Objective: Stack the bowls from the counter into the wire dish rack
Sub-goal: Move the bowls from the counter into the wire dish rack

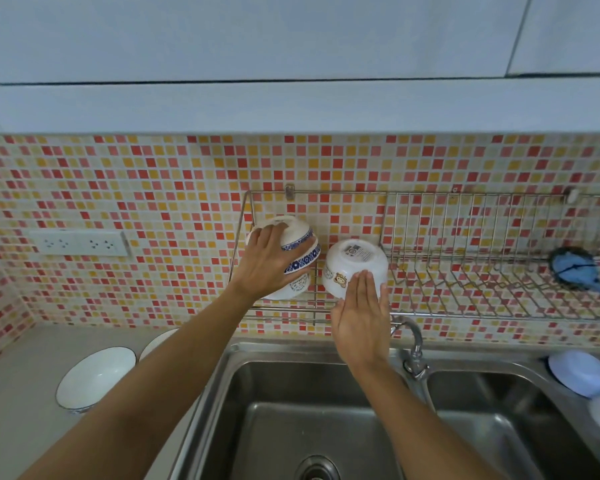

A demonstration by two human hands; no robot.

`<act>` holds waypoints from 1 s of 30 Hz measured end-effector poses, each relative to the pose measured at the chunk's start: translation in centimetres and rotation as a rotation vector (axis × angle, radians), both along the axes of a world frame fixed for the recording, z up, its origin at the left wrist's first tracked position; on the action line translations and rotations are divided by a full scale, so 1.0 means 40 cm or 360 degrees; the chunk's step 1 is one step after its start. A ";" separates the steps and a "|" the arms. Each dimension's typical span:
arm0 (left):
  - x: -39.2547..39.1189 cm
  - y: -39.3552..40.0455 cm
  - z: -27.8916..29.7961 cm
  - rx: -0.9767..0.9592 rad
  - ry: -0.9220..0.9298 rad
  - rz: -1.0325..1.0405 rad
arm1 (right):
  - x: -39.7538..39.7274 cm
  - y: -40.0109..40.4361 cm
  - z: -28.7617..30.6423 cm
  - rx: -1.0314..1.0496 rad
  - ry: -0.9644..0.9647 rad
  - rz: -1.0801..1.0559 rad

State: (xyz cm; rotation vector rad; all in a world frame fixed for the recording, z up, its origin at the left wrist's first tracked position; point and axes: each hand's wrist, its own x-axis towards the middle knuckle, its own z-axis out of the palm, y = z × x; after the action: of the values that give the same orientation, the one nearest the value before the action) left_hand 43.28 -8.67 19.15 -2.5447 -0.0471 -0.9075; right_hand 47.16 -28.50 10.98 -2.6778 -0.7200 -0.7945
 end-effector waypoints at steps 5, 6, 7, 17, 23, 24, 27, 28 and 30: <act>0.015 0.013 -0.019 0.0016 0.0197 -0.0008 | 0.000 0.000 -0.001 -0.0007 -0.0001 -0.0014; 0.017 0.016 -0.026 0.0016 0.0240 -0.0012 | 0.000 0.000 -0.001 -0.0008 -0.0004 -0.0015; 0.019 0.019 -0.032 0.0008 0.0282 -0.0015 | -0.001 0.001 -0.001 -0.0014 -0.0005 -0.0019; 0.021 0.032 -0.054 -0.0032 0.0431 -0.0092 | 0.000 0.003 0.000 -0.0022 0.0010 -0.0036; 0.014 0.032 -0.063 -0.0196 0.0563 -0.0012 | -0.005 0.002 0.004 -0.0043 0.0019 -0.0046; 0.014 0.034 -0.067 -0.0232 0.0578 0.0005 | -0.004 0.001 0.003 -0.0049 0.0020 -0.0045; 0.013 0.038 -0.068 -0.0329 0.0601 0.0008 | -0.003 0.003 0.004 -0.0071 0.0020 -0.0050; 0.011 0.036 -0.066 -0.0372 0.0596 -0.0012 | -0.003 0.003 0.004 -0.0067 0.0020 -0.0051; 0.006 0.032 -0.064 -0.0553 0.0535 -0.0076 | -0.002 0.001 0.005 -0.0044 0.0017 -0.0047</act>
State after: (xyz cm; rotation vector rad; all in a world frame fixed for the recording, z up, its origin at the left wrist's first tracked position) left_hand 43.53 -7.40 16.59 -3.0011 -0.0454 -0.5106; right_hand 47.09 -28.45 11.20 -2.7215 -0.6957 -0.7824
